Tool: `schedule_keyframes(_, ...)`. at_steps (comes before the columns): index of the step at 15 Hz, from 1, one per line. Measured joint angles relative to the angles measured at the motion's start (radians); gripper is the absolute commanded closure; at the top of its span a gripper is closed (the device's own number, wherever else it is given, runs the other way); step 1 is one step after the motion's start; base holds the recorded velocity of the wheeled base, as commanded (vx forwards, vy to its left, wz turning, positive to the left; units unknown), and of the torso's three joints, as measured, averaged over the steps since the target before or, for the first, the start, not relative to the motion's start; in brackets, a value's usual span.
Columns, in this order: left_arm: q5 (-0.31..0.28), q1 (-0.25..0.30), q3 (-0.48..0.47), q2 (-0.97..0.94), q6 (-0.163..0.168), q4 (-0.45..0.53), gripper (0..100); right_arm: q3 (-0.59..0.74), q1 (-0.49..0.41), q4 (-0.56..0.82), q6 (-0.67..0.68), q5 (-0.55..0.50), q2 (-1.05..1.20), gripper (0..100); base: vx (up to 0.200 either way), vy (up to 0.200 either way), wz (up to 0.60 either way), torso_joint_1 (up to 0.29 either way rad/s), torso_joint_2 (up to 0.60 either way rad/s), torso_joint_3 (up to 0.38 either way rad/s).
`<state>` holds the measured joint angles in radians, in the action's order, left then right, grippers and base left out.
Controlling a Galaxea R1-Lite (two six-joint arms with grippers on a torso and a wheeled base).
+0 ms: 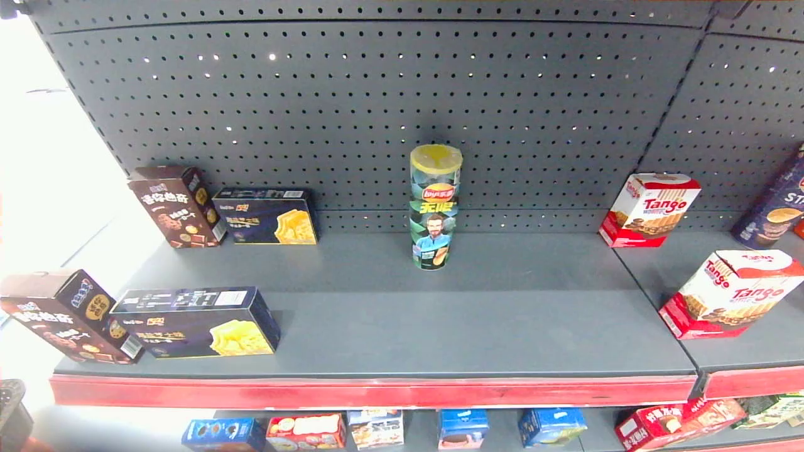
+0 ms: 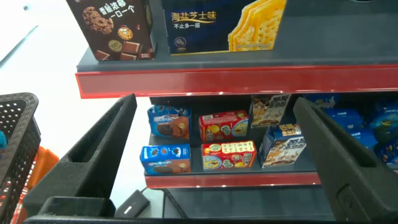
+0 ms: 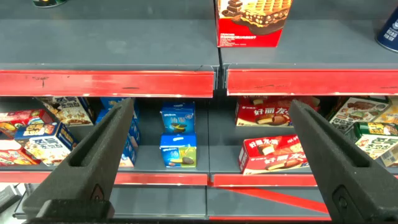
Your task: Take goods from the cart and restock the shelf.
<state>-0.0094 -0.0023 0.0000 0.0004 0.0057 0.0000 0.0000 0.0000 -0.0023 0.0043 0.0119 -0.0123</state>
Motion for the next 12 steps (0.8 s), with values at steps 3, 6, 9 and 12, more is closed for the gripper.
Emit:
schedule_keyframes(3,0.000,0.000,0.000,0.000,0.001,0.000,0,0.000,0.000,0.000,0.000,0.000,0.000,0,0.000,0.000,0.00,0.000,0.00,0.000)
schedule_keyframes(6,0.000,0.000,0.000,0.000,0.000,0.000,0,0.000,0.000,0.000,0.000,0.000,0.000,0,0.000,0.000,0.00,0.000,0.00,0.000)
schedule_keyframes(9,0.000,-0.001,0.000,0.000,0.000,0.000,0,0.000,0.000,0.000,-0.001,0.000,0.000,0,0.000,0.000,0.00,0.000,0.00,0.000)
schedule_keyframes(12,-0.001,0.000,0.000,0.000,0.000,0.000,0,0.000,0.000,0.000,-0.001,0.000,0.000,0,0.000,0.000,0.00,0.000,0.00,0.000)
